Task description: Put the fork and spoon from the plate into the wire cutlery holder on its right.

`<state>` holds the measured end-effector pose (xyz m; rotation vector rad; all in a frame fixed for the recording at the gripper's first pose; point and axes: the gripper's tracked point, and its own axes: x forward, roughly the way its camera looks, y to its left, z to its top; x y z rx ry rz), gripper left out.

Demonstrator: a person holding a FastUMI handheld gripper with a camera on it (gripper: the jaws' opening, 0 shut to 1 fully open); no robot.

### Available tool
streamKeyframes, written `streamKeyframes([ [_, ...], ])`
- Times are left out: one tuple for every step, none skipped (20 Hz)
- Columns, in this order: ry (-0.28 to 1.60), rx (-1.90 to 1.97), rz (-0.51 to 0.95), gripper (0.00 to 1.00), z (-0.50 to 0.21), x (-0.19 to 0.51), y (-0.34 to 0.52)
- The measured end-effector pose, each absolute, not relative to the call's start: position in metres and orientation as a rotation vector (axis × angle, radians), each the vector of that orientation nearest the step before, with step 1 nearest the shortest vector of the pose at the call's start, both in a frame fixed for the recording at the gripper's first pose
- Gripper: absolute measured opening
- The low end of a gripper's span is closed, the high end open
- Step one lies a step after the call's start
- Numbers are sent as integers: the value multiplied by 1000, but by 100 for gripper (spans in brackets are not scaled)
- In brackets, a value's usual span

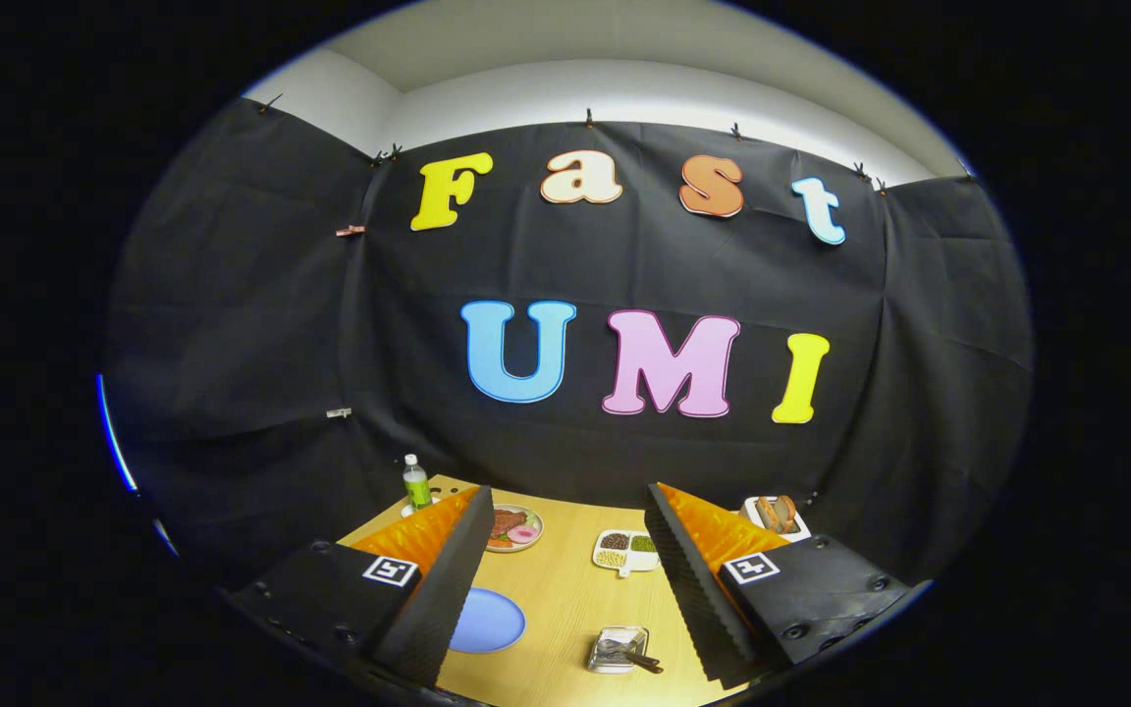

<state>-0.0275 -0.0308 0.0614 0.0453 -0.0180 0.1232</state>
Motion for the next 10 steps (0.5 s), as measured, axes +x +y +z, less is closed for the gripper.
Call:
streamKeyframes([
  [-19, 41, 119, 97, 61, -28, -31],
  [-18, 37, 120, 97, 60, -27, -30],
  [-18, 33, 119, 97, 59, -28, -29],
  [-16, 31, 119, 97, 58, -28, -28],
  [-16, 32, 122, 97, 58, -27, -25],
  [-13, 33, 125, 97, 58, -27, -23],
  [-13, 31, 129, 97, 58, -26, -21],
  [-8, 29, 132, 97, 57, -25, -19],
  [-5, 27, 138, 97, 56, -24, -16],
  [-4, 26, 141, 97, 55, -24, -14],
])
